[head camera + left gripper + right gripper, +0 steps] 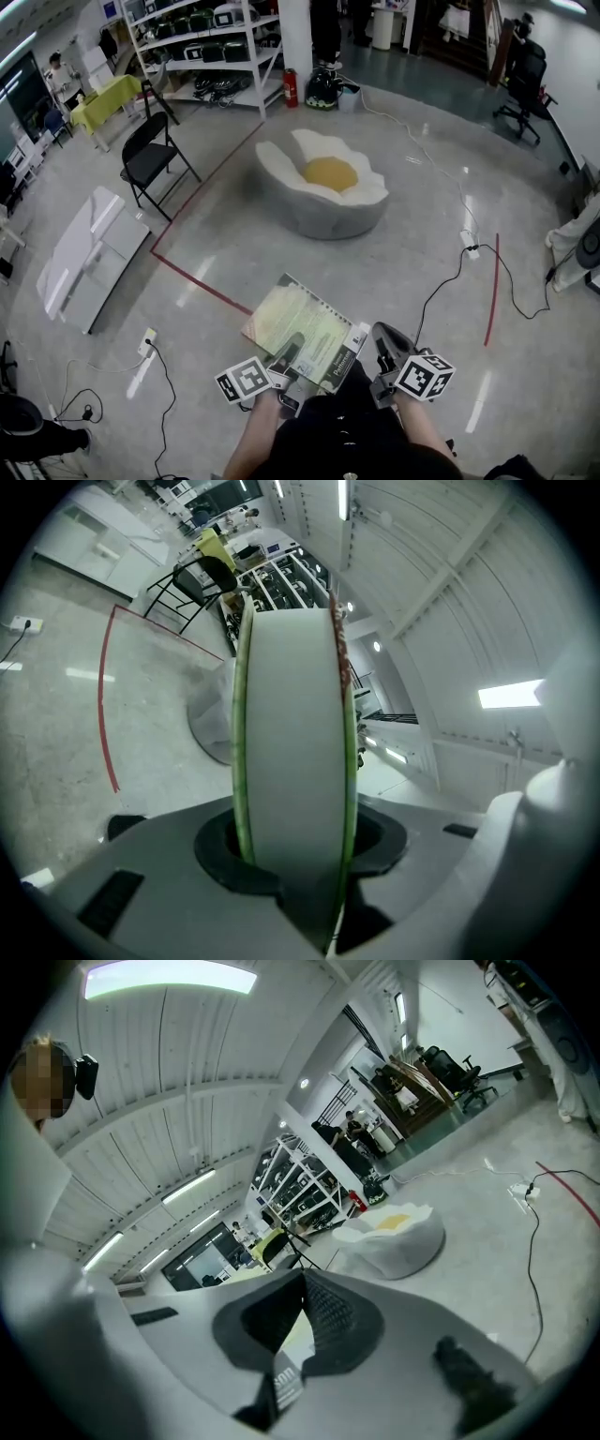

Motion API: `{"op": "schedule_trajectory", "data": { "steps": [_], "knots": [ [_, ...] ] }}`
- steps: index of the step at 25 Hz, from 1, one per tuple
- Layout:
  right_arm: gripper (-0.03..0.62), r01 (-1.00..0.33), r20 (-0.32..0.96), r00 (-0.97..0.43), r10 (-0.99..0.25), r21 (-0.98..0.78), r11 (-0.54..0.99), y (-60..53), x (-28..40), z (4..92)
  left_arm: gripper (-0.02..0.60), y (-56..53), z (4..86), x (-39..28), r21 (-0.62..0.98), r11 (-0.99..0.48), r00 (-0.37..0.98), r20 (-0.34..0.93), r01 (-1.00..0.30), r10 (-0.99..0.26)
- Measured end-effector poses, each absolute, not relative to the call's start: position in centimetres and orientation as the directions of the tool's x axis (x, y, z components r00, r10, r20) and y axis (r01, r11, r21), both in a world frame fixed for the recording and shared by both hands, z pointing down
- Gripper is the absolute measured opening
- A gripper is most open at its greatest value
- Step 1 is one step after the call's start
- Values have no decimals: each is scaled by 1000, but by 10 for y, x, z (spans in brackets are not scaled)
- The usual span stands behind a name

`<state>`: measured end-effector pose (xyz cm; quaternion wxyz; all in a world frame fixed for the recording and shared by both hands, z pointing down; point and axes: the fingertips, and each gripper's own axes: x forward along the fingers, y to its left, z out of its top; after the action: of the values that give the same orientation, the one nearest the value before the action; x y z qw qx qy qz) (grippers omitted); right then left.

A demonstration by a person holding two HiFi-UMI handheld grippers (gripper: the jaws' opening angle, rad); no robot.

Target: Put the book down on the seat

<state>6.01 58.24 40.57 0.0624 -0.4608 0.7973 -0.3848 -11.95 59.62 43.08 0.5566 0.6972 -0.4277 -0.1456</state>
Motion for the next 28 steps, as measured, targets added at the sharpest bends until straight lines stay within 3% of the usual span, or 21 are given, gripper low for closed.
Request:
{"op": "schedule_trajectory", "data": {
  "steps": [28],
  "knots": [
    [6, -659, 282, -607, -743, -701, 272, 308, 27, 417, 158, 330, 432, -134, 895, -7, 613, 299, -445, -731]
  ]
}}
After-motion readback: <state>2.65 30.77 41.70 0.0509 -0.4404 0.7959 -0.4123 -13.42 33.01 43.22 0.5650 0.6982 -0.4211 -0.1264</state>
